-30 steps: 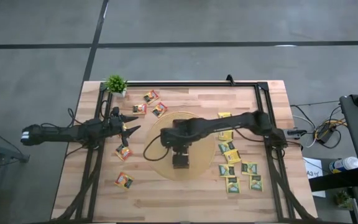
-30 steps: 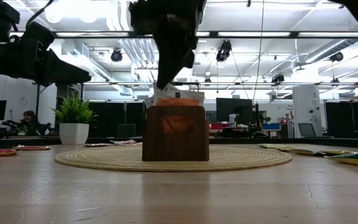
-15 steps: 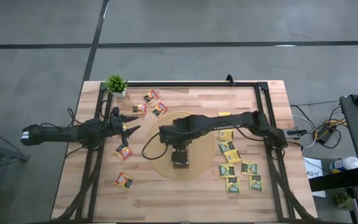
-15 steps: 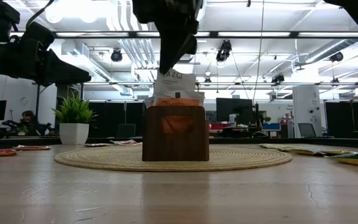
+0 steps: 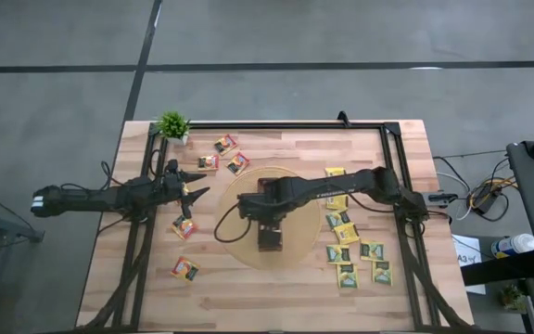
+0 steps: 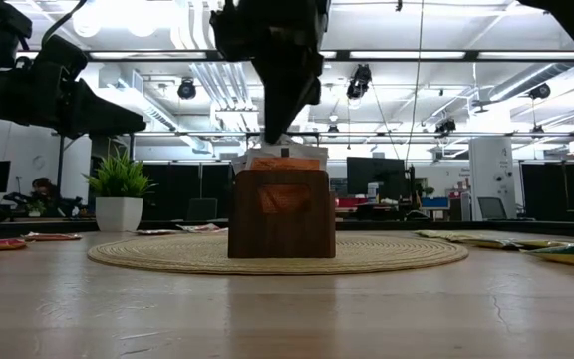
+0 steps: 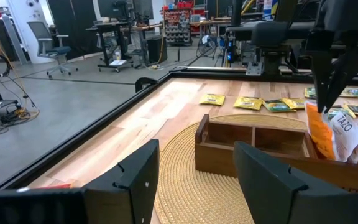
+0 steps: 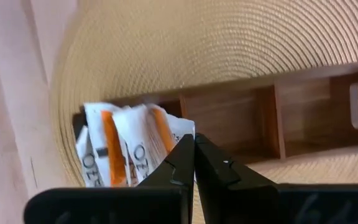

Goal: Pick & Place Tea
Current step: Put the white tea bag into the bottom section of the wooden organizer

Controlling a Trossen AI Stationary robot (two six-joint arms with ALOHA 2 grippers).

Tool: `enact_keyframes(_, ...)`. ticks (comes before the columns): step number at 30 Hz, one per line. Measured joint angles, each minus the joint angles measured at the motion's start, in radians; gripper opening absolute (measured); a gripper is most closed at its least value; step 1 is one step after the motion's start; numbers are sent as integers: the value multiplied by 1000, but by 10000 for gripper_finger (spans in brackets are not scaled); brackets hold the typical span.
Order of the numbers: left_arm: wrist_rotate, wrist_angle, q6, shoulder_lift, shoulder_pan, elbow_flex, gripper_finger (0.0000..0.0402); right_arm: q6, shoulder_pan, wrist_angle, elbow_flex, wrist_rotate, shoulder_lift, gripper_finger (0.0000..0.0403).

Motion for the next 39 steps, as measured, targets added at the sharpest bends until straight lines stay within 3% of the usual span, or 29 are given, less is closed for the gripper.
enact_keyframes(14, 0, 0, 0, 0, -1, 0, 202, 37, 11, 91, -57, -82, 3, 8)
enact_keyframes(25, 0, 0, 0, 0, 0, 0, 202, 62, 13, 234, -182, -138, 3, 8)
enact_keyframes(39, 0, 0, 0, 0, 0, 0, 202, 9, 12, 217, -111, -133, -4, 8)
